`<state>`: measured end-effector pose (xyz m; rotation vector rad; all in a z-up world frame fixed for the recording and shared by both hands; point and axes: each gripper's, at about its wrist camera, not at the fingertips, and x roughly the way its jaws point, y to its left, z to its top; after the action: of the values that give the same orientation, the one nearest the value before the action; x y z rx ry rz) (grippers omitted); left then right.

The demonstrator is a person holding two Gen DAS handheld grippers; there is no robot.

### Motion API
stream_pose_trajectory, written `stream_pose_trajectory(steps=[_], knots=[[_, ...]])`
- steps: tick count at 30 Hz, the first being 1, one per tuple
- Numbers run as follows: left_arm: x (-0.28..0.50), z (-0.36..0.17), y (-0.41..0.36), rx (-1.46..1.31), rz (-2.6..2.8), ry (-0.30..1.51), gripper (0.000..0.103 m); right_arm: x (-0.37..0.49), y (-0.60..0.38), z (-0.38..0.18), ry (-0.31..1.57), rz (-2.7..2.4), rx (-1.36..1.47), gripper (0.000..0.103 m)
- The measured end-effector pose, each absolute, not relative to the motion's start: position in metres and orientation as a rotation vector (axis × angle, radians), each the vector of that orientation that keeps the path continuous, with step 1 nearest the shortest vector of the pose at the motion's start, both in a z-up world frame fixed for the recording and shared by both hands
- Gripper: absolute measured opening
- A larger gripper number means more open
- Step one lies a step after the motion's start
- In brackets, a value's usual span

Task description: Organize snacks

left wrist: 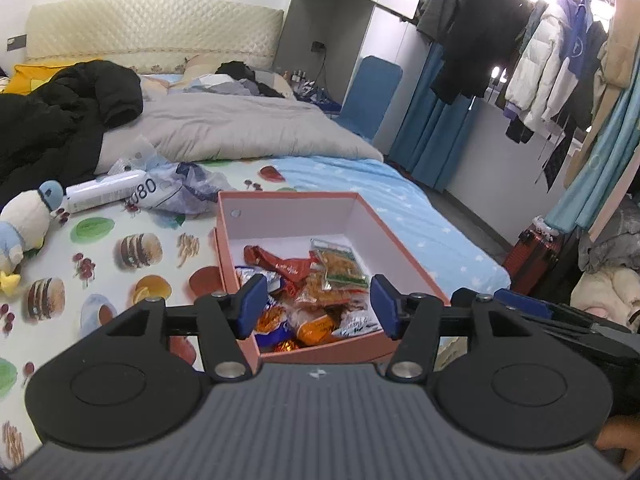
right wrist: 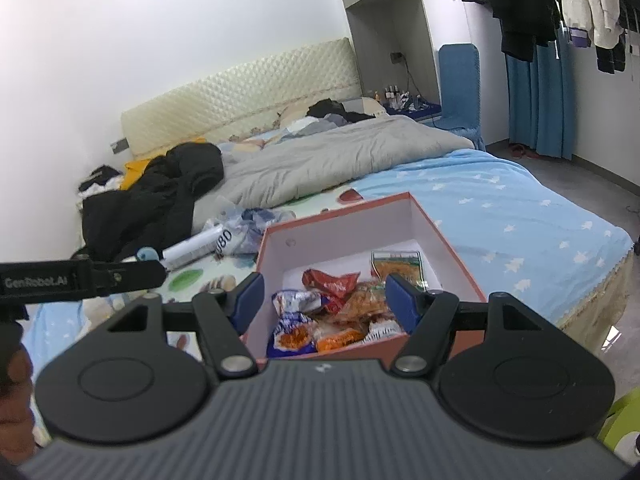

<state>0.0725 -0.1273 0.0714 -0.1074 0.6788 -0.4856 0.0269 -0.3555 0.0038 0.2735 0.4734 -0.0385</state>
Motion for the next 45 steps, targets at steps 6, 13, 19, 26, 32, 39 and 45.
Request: stream_pose_trajectory(steps=[6,13,19,26,32,39,45], knots=[[0.073,0.055,-0.132,-0.085,-0.458,0.681,0.064,0.020,-0.358,-0.009,0.465,-0.036,0.278,0.069],[0.076,0.038,-0.137,-0.066,-0.433,0.713,0.065,0.016,-0.365,-0.028,0.465,-0.050,0.297,0.069],[0.074,0.034,-0.138,-0.058,-0.450,0.704,0.067,0.015,-0.370,-0.033,0.470,-0.051,0.298,0.069],[0.076,0.036,-0.135,-0.050,-0.435,0.699,0.067,0.014,-0.369,-0.032,0.475,-0.046,0.278,0.069],[0.075,0.039,-0.131,-0.060,-0.430,0.693,0.068,0.015,-0.365,-0.029,0.473,-0.036,0.272,0.069],[0.072,0.041,-0.128,-0.061,-0.430,0.688,0.068,0.015,-0.362,-0.027,0.468,-0.031,0.260,0.069],[0.071,0.042,-0.123,-0.072,-0.423,0.686,0.068,0.014,-0.359,-0.026,0.469,-0.022,0.250,0.069]])
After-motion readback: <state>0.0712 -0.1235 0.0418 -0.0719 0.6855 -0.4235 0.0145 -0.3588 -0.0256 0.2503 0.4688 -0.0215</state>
